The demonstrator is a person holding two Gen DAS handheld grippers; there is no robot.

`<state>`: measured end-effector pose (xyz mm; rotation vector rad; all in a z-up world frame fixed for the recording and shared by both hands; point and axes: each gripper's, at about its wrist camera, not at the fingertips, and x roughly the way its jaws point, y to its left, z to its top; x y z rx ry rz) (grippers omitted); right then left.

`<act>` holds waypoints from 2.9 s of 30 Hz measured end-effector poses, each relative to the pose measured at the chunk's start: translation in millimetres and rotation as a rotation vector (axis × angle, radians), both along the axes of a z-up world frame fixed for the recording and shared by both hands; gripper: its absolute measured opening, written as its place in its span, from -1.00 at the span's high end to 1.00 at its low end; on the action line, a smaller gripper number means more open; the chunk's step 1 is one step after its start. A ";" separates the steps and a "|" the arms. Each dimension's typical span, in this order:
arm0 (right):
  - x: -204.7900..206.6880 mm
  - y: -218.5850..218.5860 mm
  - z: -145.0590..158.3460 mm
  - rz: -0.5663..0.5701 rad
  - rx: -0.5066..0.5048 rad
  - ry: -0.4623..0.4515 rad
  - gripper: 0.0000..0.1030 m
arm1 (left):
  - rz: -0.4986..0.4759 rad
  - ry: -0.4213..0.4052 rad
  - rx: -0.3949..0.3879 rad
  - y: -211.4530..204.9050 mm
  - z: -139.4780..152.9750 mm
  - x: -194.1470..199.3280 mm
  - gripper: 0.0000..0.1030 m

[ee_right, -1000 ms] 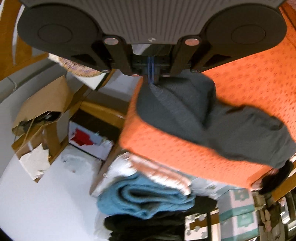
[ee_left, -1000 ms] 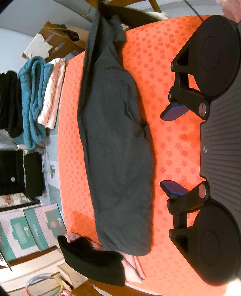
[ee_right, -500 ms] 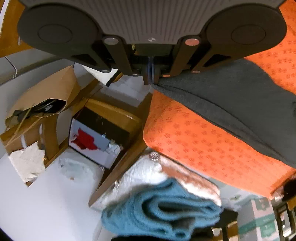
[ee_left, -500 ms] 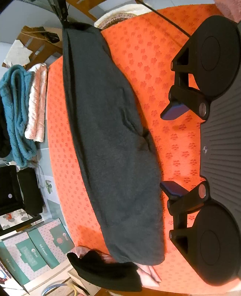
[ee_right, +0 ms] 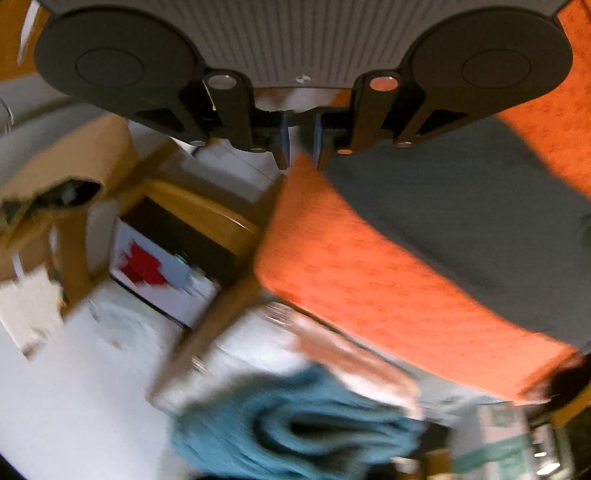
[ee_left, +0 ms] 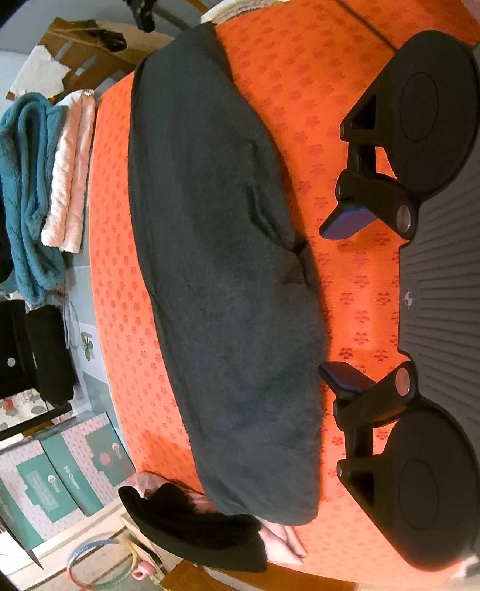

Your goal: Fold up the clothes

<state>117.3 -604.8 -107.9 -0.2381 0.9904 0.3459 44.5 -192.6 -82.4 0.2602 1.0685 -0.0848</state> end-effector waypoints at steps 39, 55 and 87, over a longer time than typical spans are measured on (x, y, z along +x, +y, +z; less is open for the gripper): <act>-30.4 286.6 15.5 0.640 -0.001 -0.367 0.05 | -0.090 -0.131 0.021 -0.1 -10.4 13.9 -0.47; -63.6 257.7 25.4 0.475 0.390 -0.148 0.05 | -0.094 -0.131 -0.172 19.1 -0.2 44.2 0.64; -103.1 350.0 2.8 0.254 0.488 -0.134 -0.26 | 0.488 -0.110 -0.456 218.2 -9.3 13.0 0.15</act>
